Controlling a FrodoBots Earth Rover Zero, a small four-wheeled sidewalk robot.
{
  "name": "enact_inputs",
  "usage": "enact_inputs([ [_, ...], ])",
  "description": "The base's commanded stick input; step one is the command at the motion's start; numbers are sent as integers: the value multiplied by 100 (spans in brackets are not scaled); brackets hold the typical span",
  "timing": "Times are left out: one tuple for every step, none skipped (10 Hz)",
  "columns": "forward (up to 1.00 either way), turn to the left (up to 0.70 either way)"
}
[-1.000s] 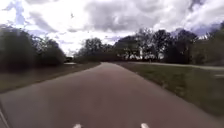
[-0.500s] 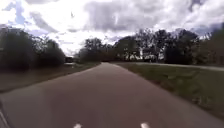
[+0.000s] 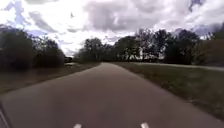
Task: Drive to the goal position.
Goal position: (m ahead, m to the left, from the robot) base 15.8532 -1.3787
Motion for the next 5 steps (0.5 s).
enact_inputs([
  [100,0],
  [100,0],
  [100,0],
  [100,0],
  [100,0],
])
